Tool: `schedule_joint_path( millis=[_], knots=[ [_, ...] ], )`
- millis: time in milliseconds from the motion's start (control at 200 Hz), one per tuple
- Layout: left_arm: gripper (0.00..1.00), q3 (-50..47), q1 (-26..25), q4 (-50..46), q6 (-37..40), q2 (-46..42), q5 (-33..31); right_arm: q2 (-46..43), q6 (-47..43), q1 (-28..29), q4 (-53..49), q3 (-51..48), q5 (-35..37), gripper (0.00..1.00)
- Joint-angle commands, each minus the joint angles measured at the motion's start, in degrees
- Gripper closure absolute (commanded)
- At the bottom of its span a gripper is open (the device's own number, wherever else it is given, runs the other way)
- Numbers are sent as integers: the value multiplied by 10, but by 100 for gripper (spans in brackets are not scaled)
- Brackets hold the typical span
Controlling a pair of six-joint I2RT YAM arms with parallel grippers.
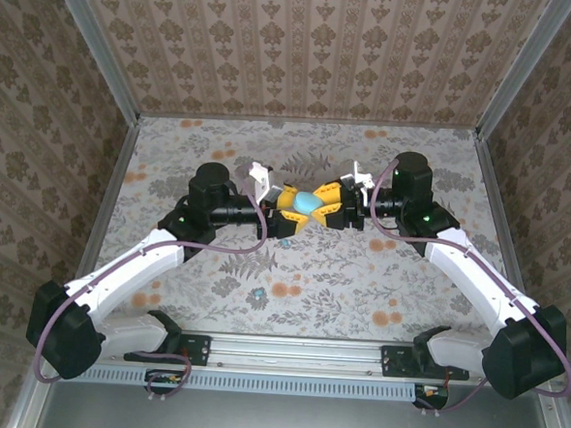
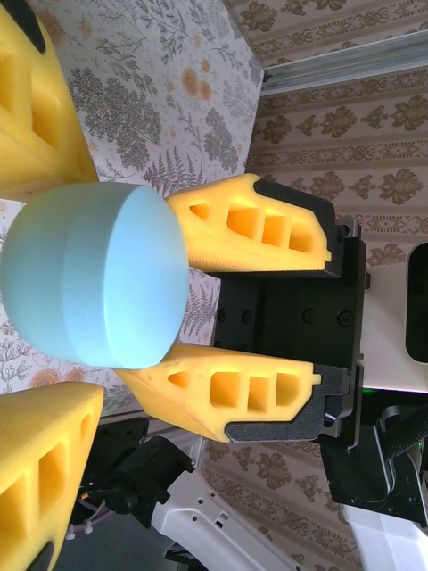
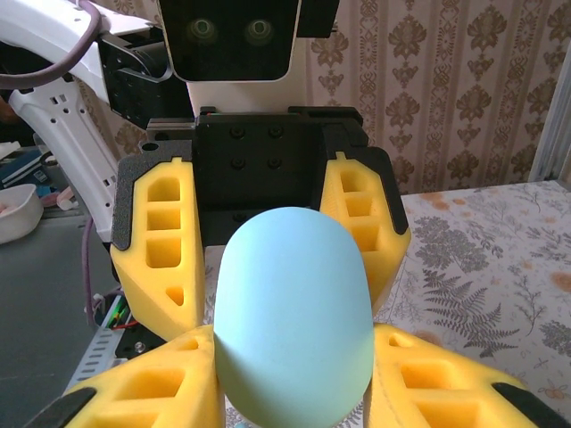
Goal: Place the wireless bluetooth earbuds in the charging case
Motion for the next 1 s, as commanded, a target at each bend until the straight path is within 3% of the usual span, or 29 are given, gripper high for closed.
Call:
schedule_joint_path(
  millis=[0,480,720,995],
  knots=[
    [46,17,-8,25,-9,2,7,-16,-16,-2,-2,-8,10,63],
    [46,25,-13,14,-7,0,3,-23,-34,-1,-17,-5,18,63],
    [54,22,-14,18,-10,1,-2,-23,-33,-1,-16,-5,17,63],
    [48,27,-16,18,-11,4,-4,-19,-38,-2,-22,-5,18,63]
  ],
)
